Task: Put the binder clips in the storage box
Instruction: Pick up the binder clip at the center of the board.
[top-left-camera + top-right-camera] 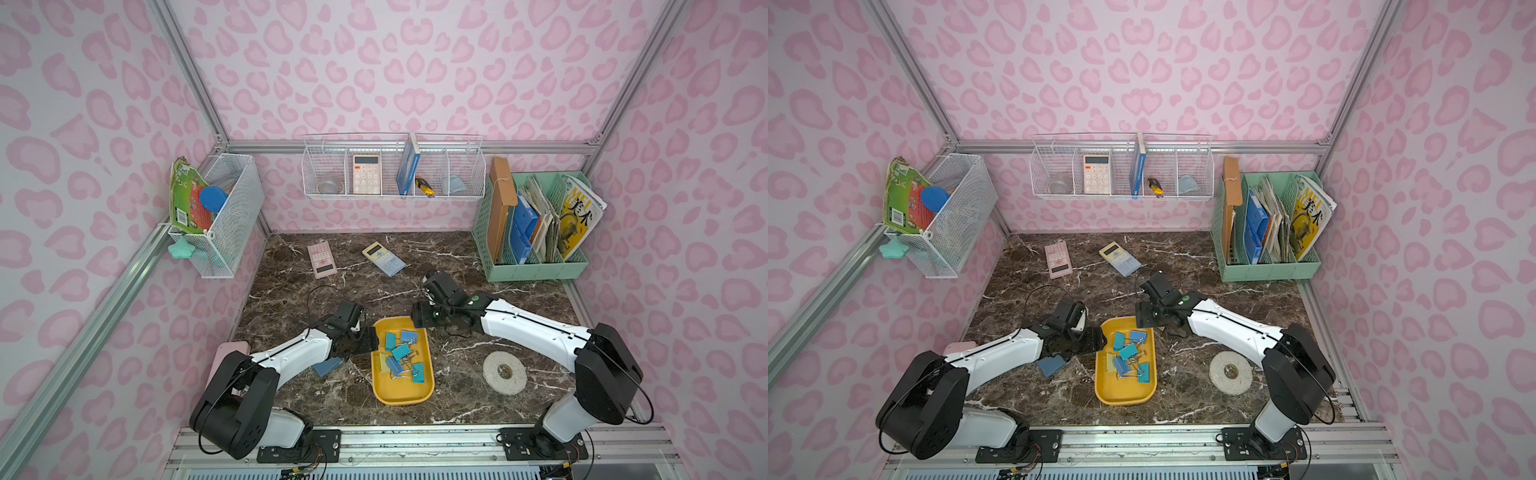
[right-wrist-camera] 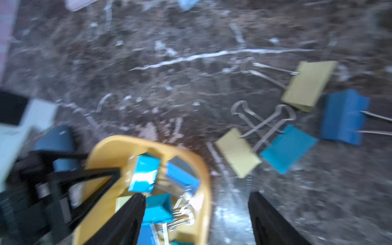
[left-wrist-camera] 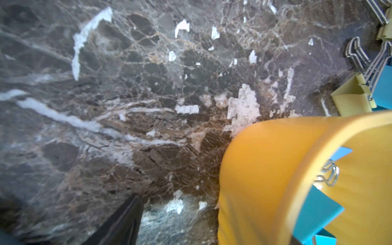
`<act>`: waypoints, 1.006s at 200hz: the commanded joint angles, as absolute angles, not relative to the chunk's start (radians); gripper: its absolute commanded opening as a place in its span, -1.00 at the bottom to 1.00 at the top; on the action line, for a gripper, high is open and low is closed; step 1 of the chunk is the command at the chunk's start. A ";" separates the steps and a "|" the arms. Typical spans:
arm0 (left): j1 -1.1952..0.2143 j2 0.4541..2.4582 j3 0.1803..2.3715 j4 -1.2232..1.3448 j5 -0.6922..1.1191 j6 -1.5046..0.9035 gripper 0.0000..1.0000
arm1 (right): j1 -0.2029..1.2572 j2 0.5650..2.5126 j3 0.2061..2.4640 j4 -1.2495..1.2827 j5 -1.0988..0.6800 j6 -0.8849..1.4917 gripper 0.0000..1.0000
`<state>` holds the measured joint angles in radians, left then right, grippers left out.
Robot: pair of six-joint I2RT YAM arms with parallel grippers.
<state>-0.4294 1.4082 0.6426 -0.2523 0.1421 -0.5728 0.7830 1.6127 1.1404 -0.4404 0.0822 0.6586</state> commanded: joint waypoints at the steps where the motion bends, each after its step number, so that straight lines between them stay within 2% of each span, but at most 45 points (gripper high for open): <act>1: -0.428 1.415 0.637 -0.316 0.141 -0.574 0.56 | 0.704 1.610 1.112 -0.503 0.157 0.624 0.62; 17: -0.428 1.414 0.637 -0.321 0.138 -0.572 0.56 | 0.653 1.600 1.097 -0.473 0.171 0.544 0.61; 56: -0.428 1.411 0.633 -0.322 0.136 -0.571 0.57 | 0.621 1.588 1.067 -0.469 0.364 0.337 0.63; 109: -0.428 1.435 0.646 -0.309 0.154 -0.563 0.57 | 0.604 1.639 1.010 -0.370 0.407 -0.025 0.65; 134: -0.428 1.441 0.646 -0.304 0.162 -0.561 0.57 | 0.547 1.614 0.985 -0.274 0.240 -0.174 0.66; 169: -0.428 1.433 0.638 -0.298 0.177 -0.565 0.58 | 0.503 1.530 0.858 -0.103 0.070 -0.505 0.59; 190: -0.427 1.429 0.636 -0.299 0.178 -0.566 0.58 | 0.411 1.551 0.896 -0.163 -0.110 -0.584 0.57; 201: -0.427 1.429 0.637 -0.300 0.183 -0.567 0.58 | 0.402 1.573 0.920 -0.214 -0.118 -0.645 0.56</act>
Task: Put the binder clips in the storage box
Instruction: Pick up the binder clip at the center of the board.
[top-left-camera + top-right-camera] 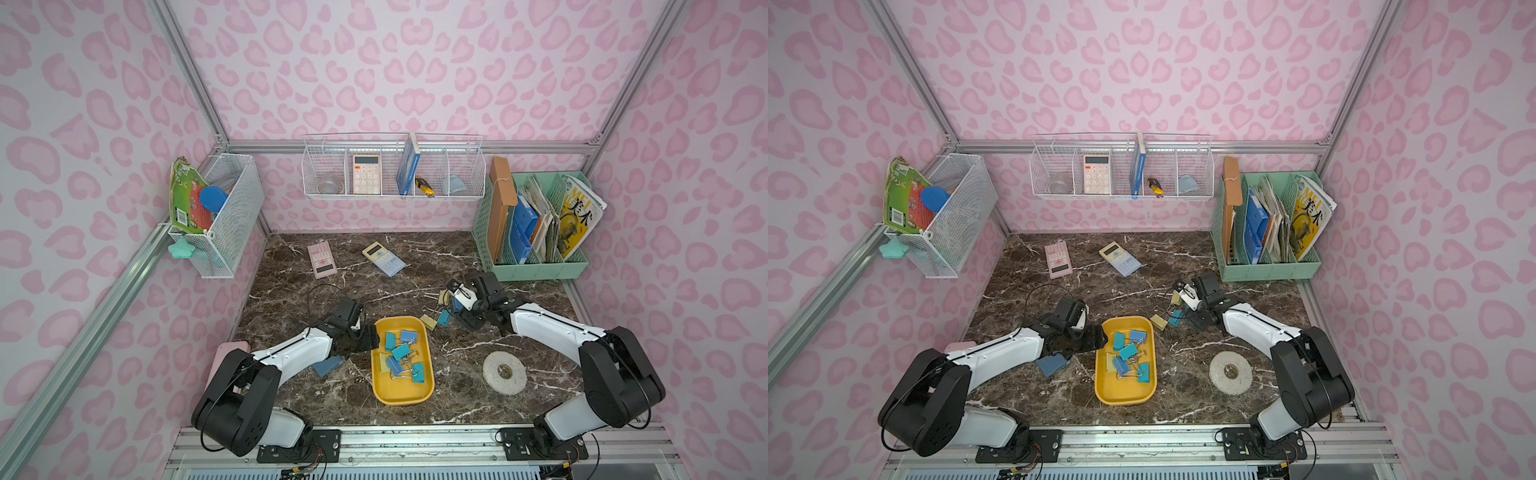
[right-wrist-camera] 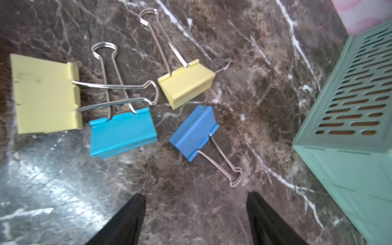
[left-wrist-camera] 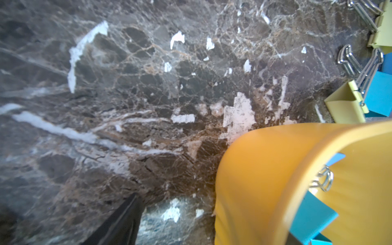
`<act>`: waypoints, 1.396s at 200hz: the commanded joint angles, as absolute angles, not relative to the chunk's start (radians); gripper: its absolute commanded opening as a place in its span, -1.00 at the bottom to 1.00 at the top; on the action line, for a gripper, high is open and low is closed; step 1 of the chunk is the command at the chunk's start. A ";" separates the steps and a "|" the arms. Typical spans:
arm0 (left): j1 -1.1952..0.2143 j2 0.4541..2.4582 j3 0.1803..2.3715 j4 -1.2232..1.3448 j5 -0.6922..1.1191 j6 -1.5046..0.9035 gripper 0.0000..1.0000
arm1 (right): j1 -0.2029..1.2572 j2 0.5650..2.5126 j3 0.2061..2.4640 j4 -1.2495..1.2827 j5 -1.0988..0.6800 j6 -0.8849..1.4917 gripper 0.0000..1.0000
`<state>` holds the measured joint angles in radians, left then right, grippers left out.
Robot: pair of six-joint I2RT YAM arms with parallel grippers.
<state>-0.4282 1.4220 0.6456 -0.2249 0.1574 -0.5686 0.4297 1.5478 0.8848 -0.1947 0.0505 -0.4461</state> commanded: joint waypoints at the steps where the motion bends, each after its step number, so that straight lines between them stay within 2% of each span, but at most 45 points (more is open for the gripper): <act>1: -0.427 1.428 0.637 -0.300 0.183 -0.567 0.58 | 0.403 1.574 0.921 -0.214 -0.117 -0.649 0.56; 11: -0.426 1.427 0.635 -0.301 0.184 -0.568 0.58 | 0.386 1.584 0.925 -0.197 -0.092 -0.668 0.55; 39: -0.426 1.434 0.638 -0.303 0.178 -0.566 0.58 | 0.308 1.599 0.945 -0.207 -0.236 -0.742 0.54; 69: -0.426 1.439 0.640 -0.308 0.179 -0.568 0.58 | 0.291 1.639 0.943 -0.237 -0.240 -0.826 0.55; 279: -0.423 1.478 0.643 -0.299 0.184 -0.563 0.58 | 0.339 1.886 1.134 -0.261 -0.214 -0.871 0.51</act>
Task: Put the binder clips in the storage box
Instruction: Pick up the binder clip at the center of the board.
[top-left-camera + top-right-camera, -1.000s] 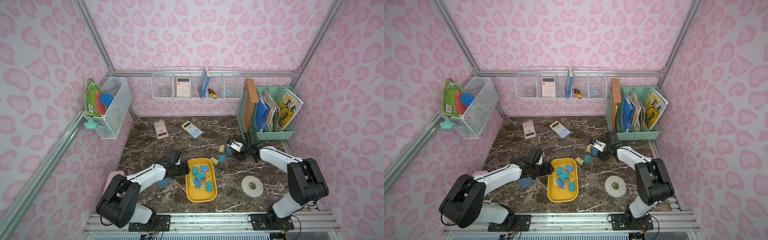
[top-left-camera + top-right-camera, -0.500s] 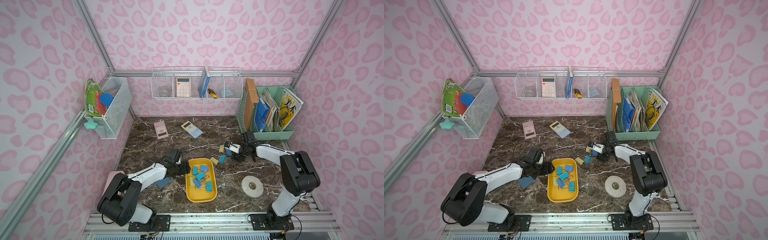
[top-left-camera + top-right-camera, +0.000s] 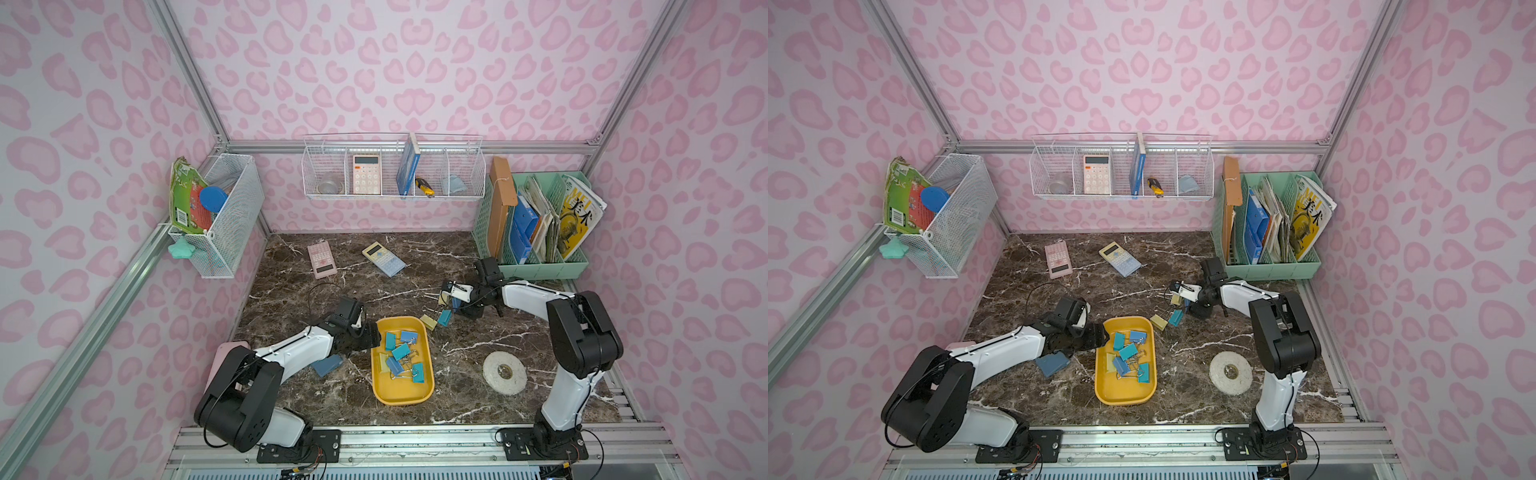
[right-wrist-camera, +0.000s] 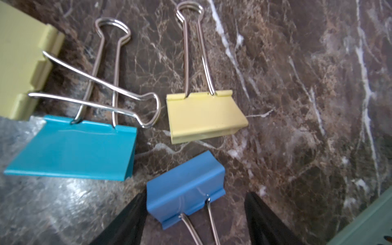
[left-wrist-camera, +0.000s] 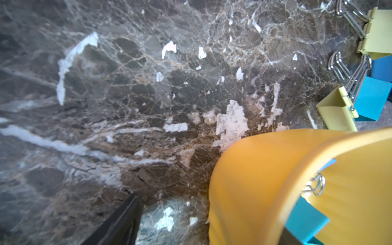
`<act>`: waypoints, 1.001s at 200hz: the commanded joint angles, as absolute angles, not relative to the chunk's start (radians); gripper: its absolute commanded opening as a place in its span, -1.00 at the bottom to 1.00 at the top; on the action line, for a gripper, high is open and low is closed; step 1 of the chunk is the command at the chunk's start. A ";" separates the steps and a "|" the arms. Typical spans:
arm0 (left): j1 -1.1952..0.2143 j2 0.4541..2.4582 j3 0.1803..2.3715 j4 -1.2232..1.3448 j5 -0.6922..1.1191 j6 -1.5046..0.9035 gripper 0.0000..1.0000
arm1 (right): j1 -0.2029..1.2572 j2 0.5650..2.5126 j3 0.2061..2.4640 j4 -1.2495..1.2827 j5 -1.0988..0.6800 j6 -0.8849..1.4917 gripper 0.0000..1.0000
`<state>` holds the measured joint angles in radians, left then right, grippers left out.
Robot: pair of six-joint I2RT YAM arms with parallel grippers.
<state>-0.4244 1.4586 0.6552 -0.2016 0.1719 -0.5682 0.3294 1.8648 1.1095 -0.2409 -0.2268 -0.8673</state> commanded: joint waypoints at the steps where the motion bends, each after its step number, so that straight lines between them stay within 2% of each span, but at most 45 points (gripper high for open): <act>1: -0.423 1.478 0.643 -0.300 0.184 -0.563 0.58 | 0.339 1.887 1.135 -0.261 -0.214 -0.870 0.52; 200: -0.422 1.479 0.648 -0.310 0.171 -0.557 0.58 | 0.320 1.983 1.210 -0.331 -0.303 -0.839 0.20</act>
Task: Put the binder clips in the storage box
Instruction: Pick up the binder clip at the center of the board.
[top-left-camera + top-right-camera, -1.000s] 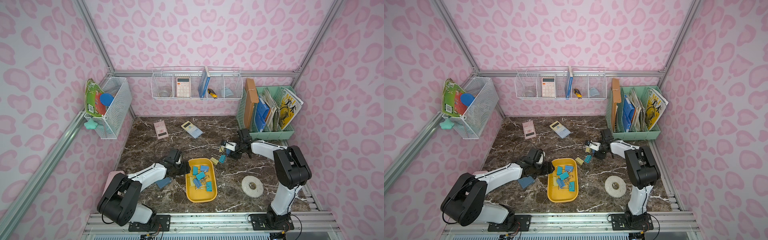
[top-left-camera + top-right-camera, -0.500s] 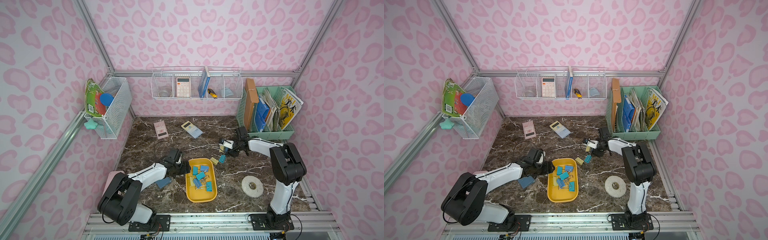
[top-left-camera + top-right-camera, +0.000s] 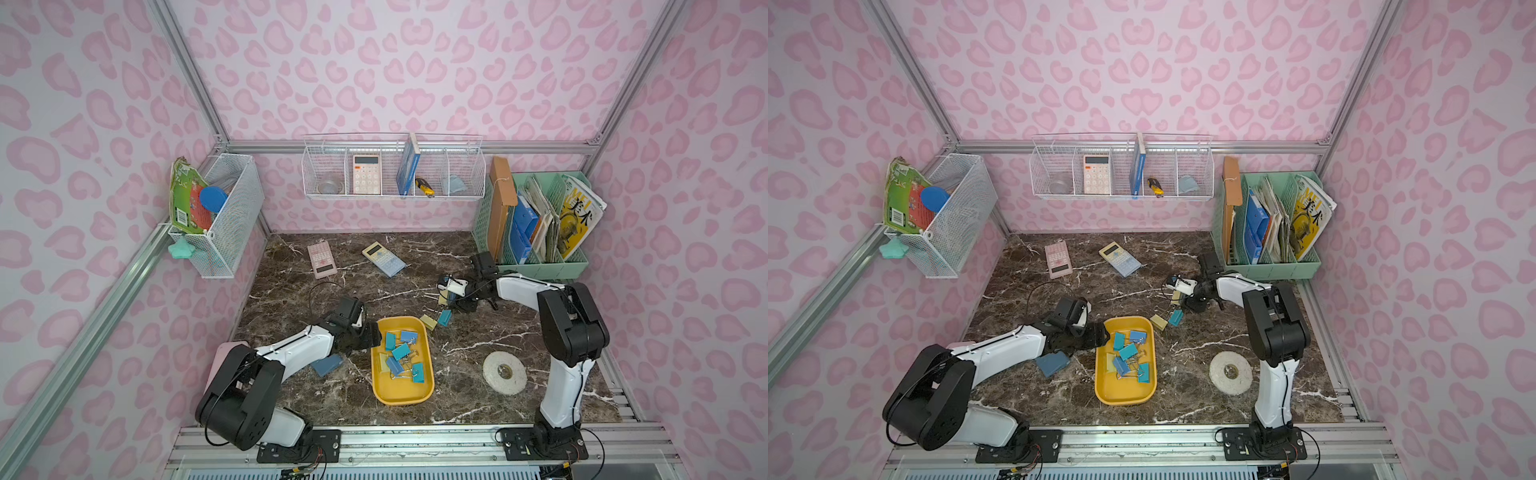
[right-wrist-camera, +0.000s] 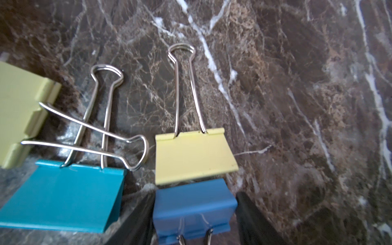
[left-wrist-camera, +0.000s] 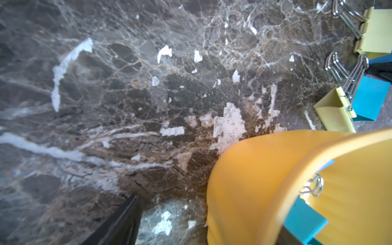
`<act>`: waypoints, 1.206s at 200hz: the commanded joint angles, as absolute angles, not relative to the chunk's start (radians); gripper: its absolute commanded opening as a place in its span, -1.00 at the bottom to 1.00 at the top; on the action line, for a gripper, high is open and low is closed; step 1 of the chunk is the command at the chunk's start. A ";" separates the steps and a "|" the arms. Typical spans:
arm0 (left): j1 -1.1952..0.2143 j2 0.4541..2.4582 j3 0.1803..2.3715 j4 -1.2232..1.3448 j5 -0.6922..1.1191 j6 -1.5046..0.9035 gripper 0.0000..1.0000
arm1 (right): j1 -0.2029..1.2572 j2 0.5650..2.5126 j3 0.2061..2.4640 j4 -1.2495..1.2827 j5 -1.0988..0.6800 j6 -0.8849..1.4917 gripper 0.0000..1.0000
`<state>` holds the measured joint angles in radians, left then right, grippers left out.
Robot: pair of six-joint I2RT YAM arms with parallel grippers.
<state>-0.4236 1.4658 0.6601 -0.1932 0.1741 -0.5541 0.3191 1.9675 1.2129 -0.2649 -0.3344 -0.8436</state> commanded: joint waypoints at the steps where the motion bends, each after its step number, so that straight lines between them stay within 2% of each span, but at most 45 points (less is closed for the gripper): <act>1: -0.422 1.480 0.648 -0.310 0.172 -0.557 0.58 | 0.320 1.983 1.210 -0.331 -0.304 -0.839 0.20; 50: -0.422 1.482 0.647 -0.311 0.171 -0.557 0.58 | 0.318 1.983 1.223 -0.339 -0.296 -0.788 -0.18; 143: -0.422 1.482 0.647 -0.306 0.178 -0.557 0.58 | 0.320 1.799 1.207 -0.362 -0.210 -0.664 -0.20; 177: -0.422 1.483 0.652 -0.305 0.181 -0.560 0.58 | 0.434 1.686 1.155 -0.354 -0.201 -0.590 -0.16; 241: -0.422 1.470 0.654 -0.303 0.181 -0.563 0.58 | 0.744 1.497 1.023 -0.249 -0.217 -0.478 -0.11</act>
